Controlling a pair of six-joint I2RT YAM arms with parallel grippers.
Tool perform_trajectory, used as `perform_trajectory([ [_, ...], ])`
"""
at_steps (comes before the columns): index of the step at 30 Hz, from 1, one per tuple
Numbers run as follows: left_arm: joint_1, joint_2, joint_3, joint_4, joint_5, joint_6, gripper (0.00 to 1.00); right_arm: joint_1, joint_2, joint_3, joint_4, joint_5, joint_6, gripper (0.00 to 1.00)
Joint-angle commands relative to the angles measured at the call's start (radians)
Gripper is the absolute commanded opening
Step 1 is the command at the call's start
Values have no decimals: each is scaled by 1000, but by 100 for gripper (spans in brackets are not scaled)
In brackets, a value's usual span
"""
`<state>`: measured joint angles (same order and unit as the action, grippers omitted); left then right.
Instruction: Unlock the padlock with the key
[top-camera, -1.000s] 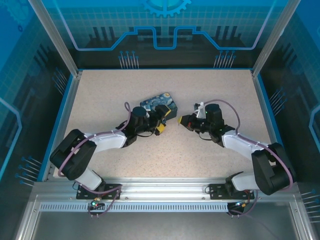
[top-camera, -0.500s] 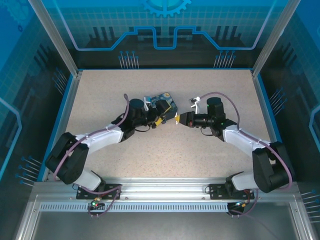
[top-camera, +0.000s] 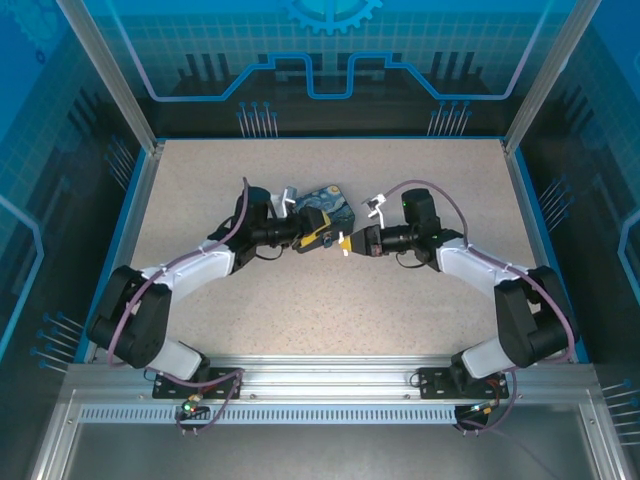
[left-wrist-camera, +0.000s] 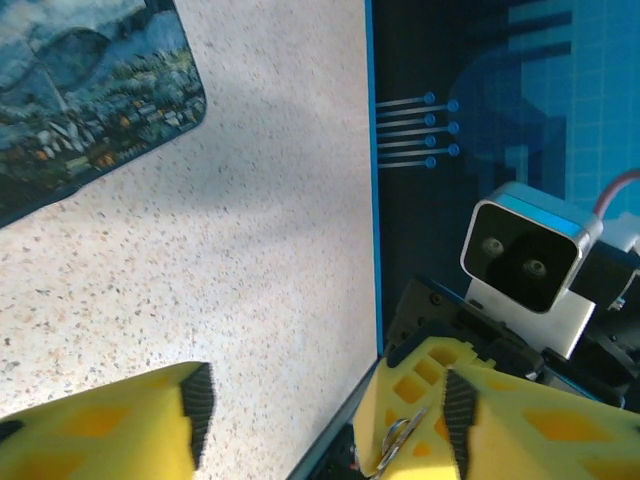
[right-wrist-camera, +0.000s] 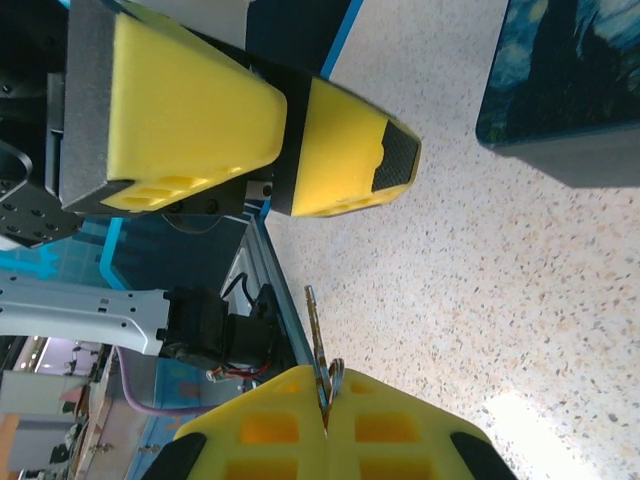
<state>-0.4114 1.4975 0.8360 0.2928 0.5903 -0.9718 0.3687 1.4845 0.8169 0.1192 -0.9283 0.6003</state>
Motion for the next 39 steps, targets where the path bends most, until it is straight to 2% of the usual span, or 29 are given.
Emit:
perform_trajectory([
  [1, -5, 16, -2, 92, 93, -21, 59, 27, 27, 34, -16, -14, -20, 0],
  [12, -41, 54, -21, 157, 112, -51, 49, 46, 65, 47, 18, 1, 2, 0],
  [23, -56, 93, -12, 183, 115, -63, 28, 50, 66, 45, 25, 10, 6, 0],
  [32, -67, 96, -16, 190, 121, -64, 22, 50, 71, 41, 29, 22, 10, 0],
  [36, -69, 98, -19, 196, 118, -66, 14, 50, 71, 38, 31, 28, 13, 0],
  [39, -73, 99, -19, 199, 118, -69, 3, 50, 72, 37, 33, 27, 15, 0],
])
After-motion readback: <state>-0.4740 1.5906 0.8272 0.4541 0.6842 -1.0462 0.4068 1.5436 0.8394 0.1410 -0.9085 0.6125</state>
